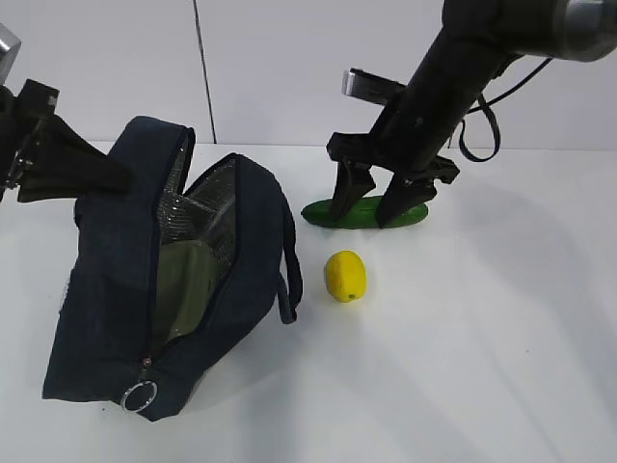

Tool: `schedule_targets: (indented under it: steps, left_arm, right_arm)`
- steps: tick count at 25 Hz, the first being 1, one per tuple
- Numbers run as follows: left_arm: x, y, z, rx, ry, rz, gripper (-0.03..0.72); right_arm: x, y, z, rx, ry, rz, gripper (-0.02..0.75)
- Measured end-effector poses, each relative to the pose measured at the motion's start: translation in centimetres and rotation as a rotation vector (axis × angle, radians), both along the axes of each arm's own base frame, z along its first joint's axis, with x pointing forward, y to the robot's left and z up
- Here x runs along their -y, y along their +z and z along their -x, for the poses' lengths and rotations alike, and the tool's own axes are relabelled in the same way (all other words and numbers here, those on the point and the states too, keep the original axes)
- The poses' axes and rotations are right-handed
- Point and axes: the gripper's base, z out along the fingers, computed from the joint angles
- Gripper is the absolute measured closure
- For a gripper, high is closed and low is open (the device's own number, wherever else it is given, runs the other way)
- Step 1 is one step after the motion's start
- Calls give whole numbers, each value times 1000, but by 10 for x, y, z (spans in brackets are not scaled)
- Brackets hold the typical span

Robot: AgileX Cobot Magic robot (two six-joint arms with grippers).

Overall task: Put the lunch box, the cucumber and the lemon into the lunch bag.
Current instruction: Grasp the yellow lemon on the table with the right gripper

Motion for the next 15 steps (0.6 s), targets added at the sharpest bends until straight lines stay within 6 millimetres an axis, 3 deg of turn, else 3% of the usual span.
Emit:
schedule_targets:
  steps: [5,15]
  left_arm:
    - [0,0,0,2,-3,1,680]
    - [0,0,0,2,-3,2,680]
  right_arm:
    - [0,-27,-5,-50,-13,67,214]
    - [0,-53,-8,-111,-29,90,214]
